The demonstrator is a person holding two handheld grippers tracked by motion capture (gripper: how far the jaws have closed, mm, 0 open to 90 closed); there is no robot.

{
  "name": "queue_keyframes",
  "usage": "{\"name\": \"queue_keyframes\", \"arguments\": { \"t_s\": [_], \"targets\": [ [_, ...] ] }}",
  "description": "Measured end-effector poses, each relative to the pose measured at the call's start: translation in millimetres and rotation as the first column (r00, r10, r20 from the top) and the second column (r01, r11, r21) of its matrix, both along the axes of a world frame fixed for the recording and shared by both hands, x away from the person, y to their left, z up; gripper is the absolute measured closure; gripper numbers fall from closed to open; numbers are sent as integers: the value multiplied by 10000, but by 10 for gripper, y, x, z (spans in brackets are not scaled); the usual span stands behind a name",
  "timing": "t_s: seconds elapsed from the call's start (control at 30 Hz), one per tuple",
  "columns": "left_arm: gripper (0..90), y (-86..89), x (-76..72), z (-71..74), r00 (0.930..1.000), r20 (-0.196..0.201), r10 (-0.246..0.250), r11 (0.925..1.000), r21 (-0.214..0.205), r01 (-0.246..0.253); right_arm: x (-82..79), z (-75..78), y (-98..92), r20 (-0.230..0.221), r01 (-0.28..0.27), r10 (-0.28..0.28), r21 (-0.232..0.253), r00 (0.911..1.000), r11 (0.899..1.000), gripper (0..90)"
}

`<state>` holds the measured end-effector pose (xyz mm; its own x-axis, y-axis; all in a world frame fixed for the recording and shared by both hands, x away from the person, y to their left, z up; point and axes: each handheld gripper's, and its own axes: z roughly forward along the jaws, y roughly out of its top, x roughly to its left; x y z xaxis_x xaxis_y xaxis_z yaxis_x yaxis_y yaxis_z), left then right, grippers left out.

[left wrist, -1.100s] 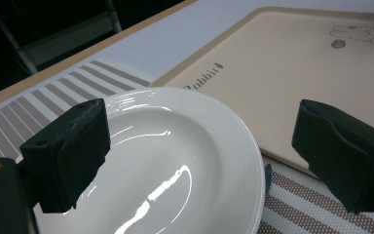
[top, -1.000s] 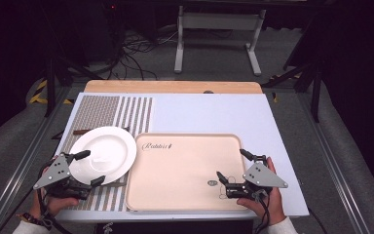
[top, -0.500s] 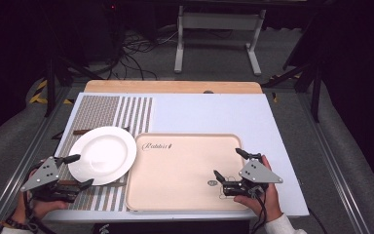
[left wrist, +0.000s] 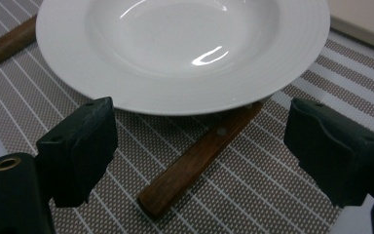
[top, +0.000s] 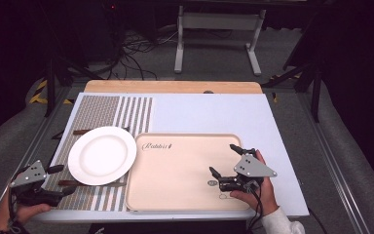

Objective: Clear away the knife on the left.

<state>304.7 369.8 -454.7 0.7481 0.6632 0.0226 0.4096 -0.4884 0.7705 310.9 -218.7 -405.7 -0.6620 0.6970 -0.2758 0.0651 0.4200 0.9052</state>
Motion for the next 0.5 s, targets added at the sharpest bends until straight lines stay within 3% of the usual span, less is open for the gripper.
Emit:
{"name": "queue_keyframes", "arguments": {
  "t_s": [0.2, 0.3, 0.33, 0.5],
  "targets": [
    [148, -42, 82, -146, 9959, -904, -60, 9997, 227, 81, 38, -2, 24, -3, -104, 104, 41, 9999, 9999, 78],
    [159, -78, 95, -144, 9955, -930, -208, 9989, 392, 245, 46, -6, 23, 1, -97, 97, 90, 10000, 9999, 79],
    [190, -89, 88, -146, 9937, -1032, -444, 9984, 297, 477, 47, -8, 21, -3, -84, 84, 98, 10000, 9999, 79],
    [330, -150, 58, -131, 9863, -1269, -1056, 9912, 659, 1146, 59, -11, -5, -49, -55, 56, 183, 10000, 9998, 79]
  ]
}}
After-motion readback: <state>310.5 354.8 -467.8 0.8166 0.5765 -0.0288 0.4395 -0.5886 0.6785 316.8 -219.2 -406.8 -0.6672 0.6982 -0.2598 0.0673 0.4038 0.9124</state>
